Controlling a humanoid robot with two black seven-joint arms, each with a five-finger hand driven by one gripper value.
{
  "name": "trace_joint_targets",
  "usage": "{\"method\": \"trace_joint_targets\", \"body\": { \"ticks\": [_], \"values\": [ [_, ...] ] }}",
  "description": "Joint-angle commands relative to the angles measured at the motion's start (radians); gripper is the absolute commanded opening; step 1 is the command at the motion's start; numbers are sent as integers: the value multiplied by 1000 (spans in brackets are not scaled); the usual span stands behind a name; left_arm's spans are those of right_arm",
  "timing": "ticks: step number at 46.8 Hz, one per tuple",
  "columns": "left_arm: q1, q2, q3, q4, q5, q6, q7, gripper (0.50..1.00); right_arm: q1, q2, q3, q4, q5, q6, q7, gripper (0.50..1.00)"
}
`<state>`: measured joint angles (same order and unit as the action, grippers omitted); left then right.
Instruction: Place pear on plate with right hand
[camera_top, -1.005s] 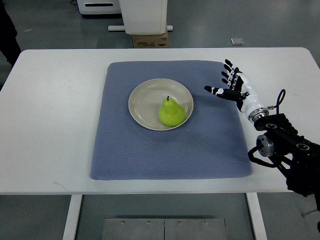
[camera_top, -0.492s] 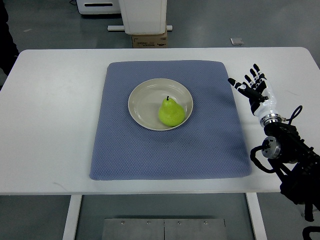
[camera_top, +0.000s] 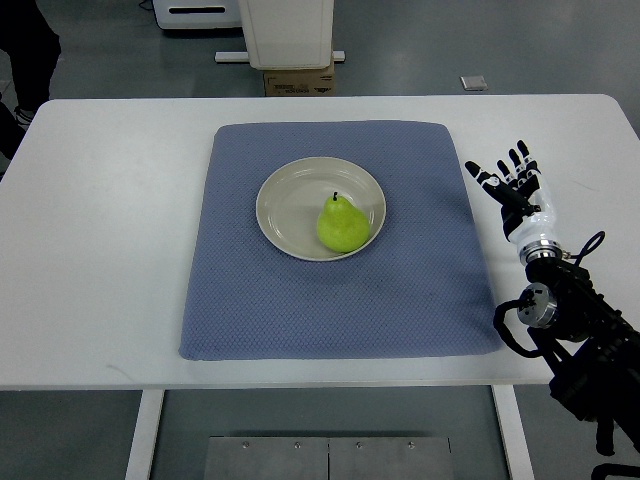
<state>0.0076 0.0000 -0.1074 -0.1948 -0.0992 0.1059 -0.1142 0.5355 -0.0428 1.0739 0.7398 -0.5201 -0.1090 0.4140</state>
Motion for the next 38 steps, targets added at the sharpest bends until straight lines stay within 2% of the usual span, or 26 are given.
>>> {"method": "trace_joint_targets", "body": {
  "ticks": [1,28,38],
  "values": [
    [0,0,0,0,0,0,1,1000,0,0,-2,0,0,0,0,1000],
    [0,0,0,0,1,0,-1,1000,4,-6,0,0,-15,-1,5,1000],
    [0,0,0,0,0,0,-1,1000,4,-2,-3,3,-14,-3,89,1000]
  ]
}}
